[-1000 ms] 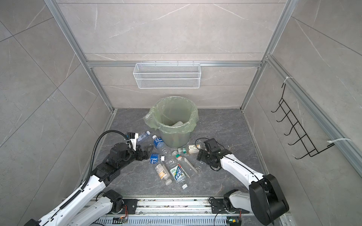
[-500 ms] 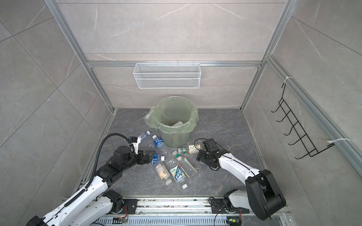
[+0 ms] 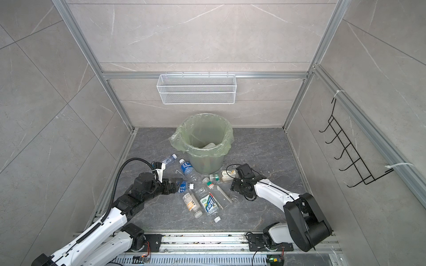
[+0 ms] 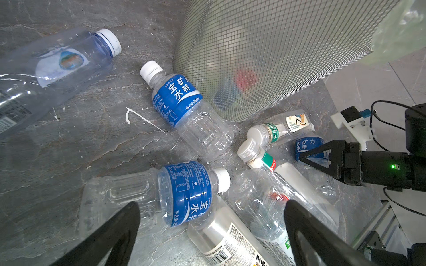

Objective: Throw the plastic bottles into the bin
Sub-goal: 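Lift the blue-labelled water bottle over the bin and open the right gripper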

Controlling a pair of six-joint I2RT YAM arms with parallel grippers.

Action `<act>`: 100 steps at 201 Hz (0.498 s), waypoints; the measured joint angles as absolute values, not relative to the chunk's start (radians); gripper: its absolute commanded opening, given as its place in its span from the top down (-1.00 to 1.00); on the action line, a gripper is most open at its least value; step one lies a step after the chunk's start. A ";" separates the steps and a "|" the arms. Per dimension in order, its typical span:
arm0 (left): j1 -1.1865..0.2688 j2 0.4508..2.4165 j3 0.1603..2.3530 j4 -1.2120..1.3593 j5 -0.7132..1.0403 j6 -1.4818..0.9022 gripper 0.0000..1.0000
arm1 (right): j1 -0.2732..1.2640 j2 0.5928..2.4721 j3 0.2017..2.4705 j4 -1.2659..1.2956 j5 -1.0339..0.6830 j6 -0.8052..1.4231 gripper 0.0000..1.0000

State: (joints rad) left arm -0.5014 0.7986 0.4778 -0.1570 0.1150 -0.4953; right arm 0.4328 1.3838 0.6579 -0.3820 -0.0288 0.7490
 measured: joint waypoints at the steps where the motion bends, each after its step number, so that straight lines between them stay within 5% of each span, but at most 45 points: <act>1: -0.501 0.799 0.478 -0.157 0.115 -0.495 -0.99 | 0.433 1.384 0.658 -0.382 -0.029 0.749 -0.51; 100: -0.501 0.844 0.434 -0.149 0.115 -0.496 -0.99 | 0.445 1.358 0.637 -0.354 0.001 0.736 -0.21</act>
State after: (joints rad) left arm -0.5014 0.8440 0.4339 -0.1490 0.1154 -0.4957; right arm 0.4450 1.3582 0.6369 -0.3542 0.0010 0.7361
